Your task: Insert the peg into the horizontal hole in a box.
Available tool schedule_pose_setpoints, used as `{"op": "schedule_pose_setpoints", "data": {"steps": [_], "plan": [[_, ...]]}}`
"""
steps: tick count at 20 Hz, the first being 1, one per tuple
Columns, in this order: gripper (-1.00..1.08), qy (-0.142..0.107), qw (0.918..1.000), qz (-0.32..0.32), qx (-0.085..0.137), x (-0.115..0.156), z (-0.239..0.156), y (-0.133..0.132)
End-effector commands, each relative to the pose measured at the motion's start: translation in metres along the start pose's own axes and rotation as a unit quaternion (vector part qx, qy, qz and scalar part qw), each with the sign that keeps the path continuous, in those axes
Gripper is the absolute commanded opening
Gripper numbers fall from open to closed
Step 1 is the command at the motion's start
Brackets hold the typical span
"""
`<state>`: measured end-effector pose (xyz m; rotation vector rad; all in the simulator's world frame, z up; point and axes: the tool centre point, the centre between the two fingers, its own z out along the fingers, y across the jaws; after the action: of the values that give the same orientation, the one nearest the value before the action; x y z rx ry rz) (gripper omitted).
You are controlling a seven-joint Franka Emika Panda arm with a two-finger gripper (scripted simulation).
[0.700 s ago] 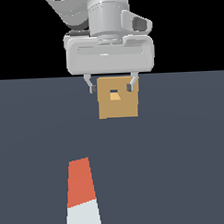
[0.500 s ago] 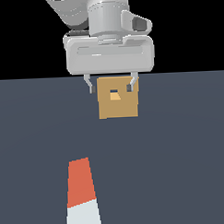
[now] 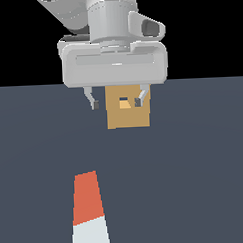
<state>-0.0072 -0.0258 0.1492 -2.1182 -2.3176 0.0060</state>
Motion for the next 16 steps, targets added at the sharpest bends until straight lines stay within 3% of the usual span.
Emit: {"op": "schedule_pose_setpoints", "data": {"steps": [1, 16], "plan": [[1.00, 0.000, 1.0000, -0.007, 0.000, -0.015, 0.006, -0.005], [1.00, 0.000, 0.9973, -0.073, -0.001, -0.142, 0.056, -0.037]]}}
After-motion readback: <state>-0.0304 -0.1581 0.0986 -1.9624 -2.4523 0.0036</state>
